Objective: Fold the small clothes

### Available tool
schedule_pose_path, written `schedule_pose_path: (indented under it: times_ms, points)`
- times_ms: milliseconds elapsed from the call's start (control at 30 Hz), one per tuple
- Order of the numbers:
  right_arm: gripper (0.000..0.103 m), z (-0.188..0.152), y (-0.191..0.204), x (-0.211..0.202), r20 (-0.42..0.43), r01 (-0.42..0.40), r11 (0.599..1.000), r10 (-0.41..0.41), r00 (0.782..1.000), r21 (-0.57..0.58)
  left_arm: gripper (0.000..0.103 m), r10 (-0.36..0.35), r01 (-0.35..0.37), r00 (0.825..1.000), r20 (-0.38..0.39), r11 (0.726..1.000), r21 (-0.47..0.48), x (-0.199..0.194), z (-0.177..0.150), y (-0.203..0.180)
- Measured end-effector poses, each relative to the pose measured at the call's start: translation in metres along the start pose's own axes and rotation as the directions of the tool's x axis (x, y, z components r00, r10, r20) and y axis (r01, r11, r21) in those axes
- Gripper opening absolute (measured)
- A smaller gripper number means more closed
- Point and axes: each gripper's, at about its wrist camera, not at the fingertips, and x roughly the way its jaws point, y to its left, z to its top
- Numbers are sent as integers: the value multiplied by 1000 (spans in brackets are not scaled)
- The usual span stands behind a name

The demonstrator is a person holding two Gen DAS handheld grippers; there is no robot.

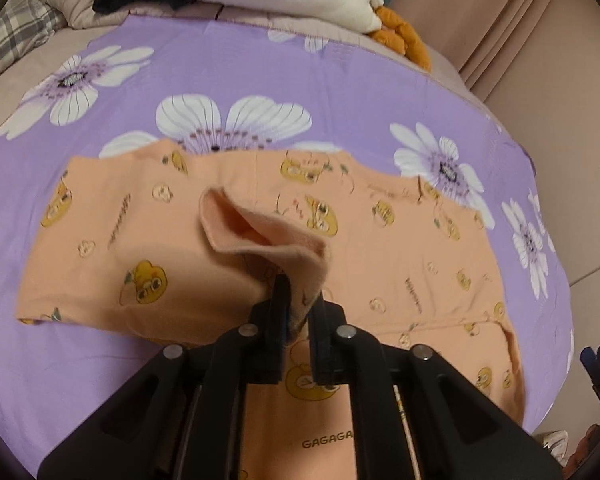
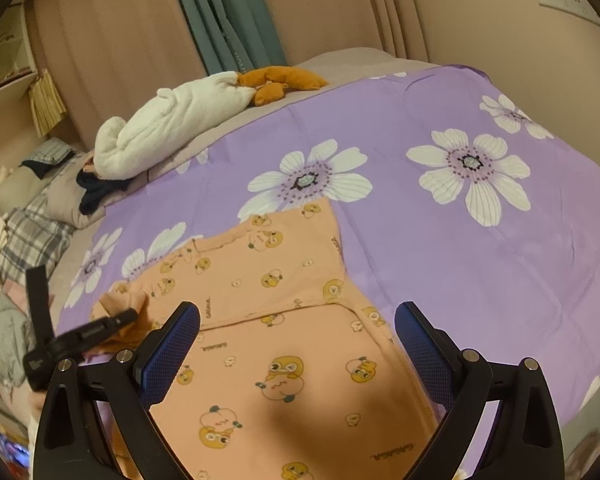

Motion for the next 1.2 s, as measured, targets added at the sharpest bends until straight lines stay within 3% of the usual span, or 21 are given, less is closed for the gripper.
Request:
schedule_pose_path:
  times_ms: [167, 233, 333, 433, 533, 633, 733, 833, 933, 1200]
  points:
    - [98, -1, -4, 3, -14, 4, 1000, -4, 1000, 10, 38, -56, 55, 998, -32, 998, -21, 1, -4, 0]
    - [98, -1, -5, 4, -17, 4, 1000, -4, 1000, 11, 55, -74, 74, 997, -26, 997, -13, -4, -4, -3]
    - [98, -1, -5, 4, -21, 3, 1000, -3, 1000, 6, 73, -144, 144, 989, -18, 989, -33, -18, -3, -5]
    - [98, 0, -5, 5, -22, 3, 1000, -3, 1000, 5, 85, -211, 211, 977, 11, 976, -51, -39, 1, -7]
    - [98, 0, -5, 5, -20, -6, 1000, 6, 1000, 1, 93, -217, 220, 974, 67, 975, -39, -68, 5, -6]
    - [98, 2, 0, 5, -22, -18, 1000, 18, 1000, -9, 97, -190, 195, 976, 104, 980, -42, -90, 7, -1]
    - [98, 5, 10, 7, -27, -34, 999, 33, 999, -30, 98, -116, 126, 983, 140, 990, -64, -108, 6, 11]
    - [98, 7, 24, 12, -38, -61, 996, 59, 998, -63, 98, 3, 10, 987, 163, 997, -79, -121, 0, 24]
    - [98, 6, 44, 21, -68, -101, 989, 94, 993, -105, 98, 110, -94, 979, 172, 991, -98, -129, -11, 40]
    - [97, 1, 92, 70, -232, -262, 960, 232, 945, -104, 98, 148, -122, 982, 115, 971, -208, -135, -39, 84]
